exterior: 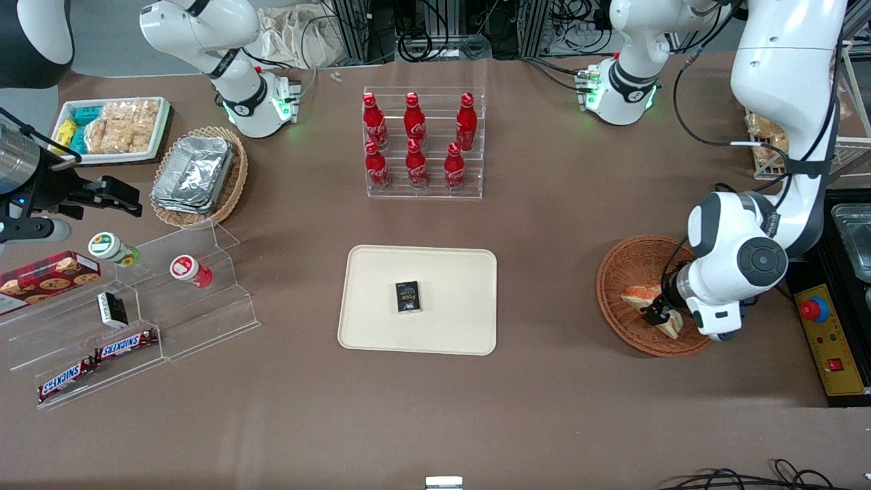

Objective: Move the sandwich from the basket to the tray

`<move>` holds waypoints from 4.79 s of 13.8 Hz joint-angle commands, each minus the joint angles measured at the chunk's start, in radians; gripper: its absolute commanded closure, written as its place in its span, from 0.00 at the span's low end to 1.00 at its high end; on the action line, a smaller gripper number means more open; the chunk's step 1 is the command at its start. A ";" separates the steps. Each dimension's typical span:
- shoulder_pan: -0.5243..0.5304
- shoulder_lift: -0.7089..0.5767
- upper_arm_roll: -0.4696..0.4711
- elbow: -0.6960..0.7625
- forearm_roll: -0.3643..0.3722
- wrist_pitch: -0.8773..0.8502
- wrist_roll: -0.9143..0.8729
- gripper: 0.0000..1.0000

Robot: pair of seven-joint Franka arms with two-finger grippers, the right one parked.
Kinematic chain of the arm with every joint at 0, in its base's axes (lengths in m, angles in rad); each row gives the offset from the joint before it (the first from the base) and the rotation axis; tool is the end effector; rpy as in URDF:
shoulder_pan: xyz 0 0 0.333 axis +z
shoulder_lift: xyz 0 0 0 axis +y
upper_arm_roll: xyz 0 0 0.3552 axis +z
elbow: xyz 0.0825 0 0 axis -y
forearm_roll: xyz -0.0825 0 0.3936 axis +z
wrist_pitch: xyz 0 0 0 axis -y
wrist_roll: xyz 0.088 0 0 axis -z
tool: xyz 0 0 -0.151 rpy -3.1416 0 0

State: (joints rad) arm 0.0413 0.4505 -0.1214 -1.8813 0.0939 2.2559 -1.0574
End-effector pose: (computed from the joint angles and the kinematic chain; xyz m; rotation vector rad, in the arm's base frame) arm 0.6462 -0.0427 0.2498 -2.7629 -1.3781 0.0784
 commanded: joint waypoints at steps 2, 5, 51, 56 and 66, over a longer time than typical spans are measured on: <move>0.005 -0.029 -0.001 -0.038 0.021 0.024 -0.026 0.36; 0.009 -0.071 -0.003 -0.032 0.020 -0.021 -0.024 0.81; -0.362 0.315 -0.270 0.490 0.095 -0.116 0.252 0.00; -0.285 0.174 -0.271 0.493 0.012 -0.344 0.339 0.00; -0.005 -0.130 -0.265 0.485 0.029 -0.729 0.839 0.00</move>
State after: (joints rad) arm -0.0204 0.3837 -0.3817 -1.3647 0.1269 1.5619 -0.2987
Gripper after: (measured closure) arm 0.000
